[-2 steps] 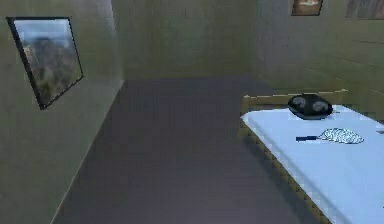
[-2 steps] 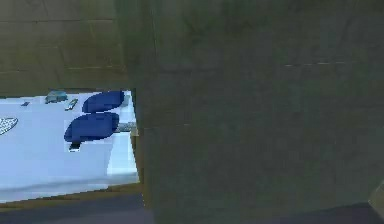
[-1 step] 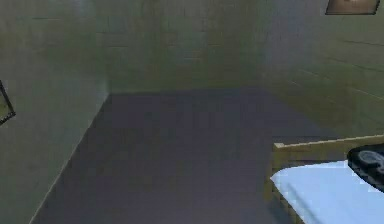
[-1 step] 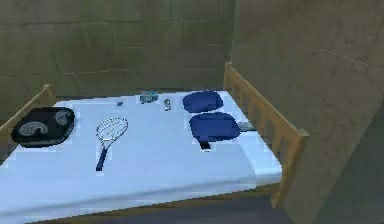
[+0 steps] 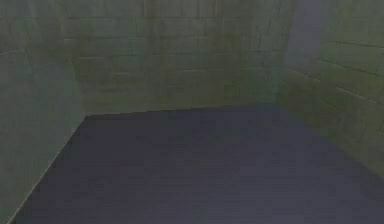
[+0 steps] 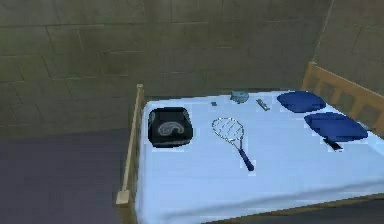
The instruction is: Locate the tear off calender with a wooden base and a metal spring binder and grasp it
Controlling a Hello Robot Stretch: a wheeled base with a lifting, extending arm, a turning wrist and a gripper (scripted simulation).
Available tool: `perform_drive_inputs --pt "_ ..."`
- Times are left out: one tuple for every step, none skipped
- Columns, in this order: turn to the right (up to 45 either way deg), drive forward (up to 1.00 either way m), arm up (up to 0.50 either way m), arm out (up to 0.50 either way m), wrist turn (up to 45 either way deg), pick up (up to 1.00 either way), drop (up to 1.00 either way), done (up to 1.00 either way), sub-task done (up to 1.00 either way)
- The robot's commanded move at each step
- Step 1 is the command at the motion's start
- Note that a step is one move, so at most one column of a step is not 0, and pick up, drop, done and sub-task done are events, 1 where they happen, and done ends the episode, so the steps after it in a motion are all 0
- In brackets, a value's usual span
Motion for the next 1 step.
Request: perform_drive_inputs --pt "0.0 0.40 0.00 0.00 0.0 0.00 0.00 0.00 0.00"
